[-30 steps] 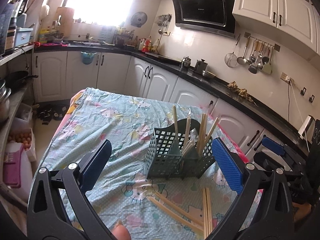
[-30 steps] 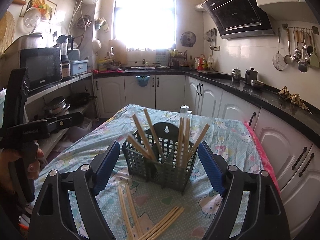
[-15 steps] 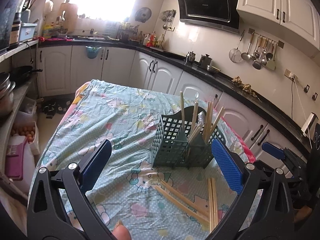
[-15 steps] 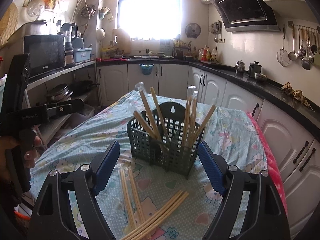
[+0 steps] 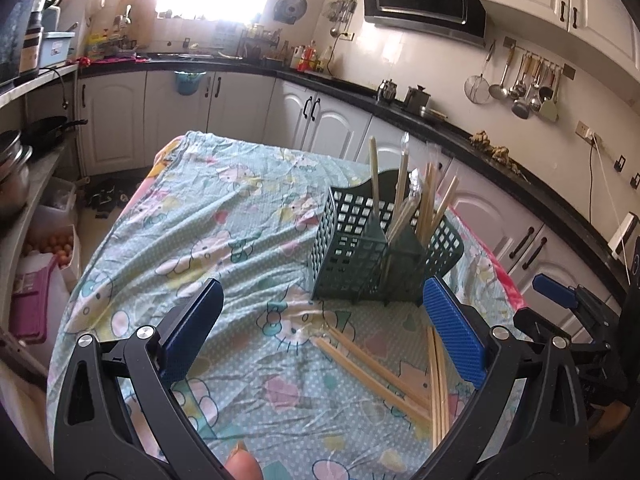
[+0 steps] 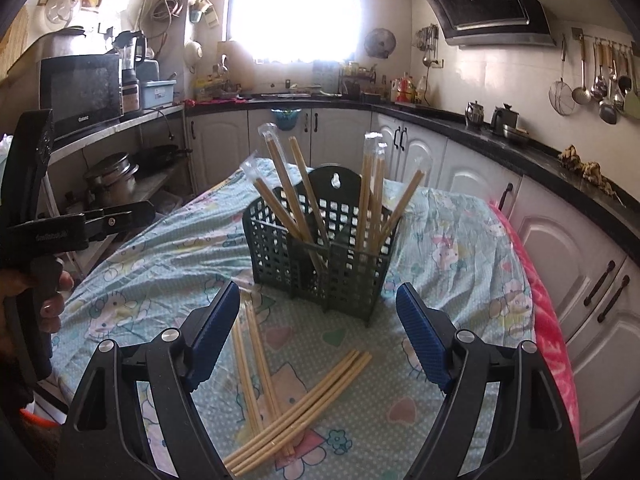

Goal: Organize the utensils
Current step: 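Withdraw both tools from the caddy toward the loose chopsticks, then close the left tool on a chopstick while the right tool closes on another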

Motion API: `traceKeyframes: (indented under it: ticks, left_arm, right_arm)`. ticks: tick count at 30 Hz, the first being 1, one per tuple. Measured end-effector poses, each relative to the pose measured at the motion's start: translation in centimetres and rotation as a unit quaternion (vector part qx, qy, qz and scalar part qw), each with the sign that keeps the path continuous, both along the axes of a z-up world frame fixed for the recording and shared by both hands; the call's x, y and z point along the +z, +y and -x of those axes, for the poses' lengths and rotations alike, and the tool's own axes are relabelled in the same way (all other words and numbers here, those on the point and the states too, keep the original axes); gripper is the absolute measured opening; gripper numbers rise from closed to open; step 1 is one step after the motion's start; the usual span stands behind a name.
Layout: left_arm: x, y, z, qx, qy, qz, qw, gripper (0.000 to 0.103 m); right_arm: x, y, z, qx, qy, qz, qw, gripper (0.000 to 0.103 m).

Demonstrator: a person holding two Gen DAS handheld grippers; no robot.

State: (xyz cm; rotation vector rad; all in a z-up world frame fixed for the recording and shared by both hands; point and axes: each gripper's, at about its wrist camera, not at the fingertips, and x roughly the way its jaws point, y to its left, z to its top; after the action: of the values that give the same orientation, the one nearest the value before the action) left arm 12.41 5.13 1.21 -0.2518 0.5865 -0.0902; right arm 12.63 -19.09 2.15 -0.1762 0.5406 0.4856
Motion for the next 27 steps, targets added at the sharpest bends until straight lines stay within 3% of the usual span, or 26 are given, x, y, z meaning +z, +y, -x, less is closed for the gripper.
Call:
traceKeyframes:
  ticks: [15,27]
  left_arm:
    - [-3.8,-2.3,-0.5,-0.028,0.048,-0.008,0.9984,0.092]
    - [-8.2,-3.9,-1.7,-0.048,0.107,0.000,0.9931,0.092]
  right_arm:
    - [-2.9,-1.5,-1.1,-0.029,0.037,0.015,0.999,0.078]
    - [-7.6,-2.1,-3.5,-0.050,0.099,0.043,0.993,0.074]
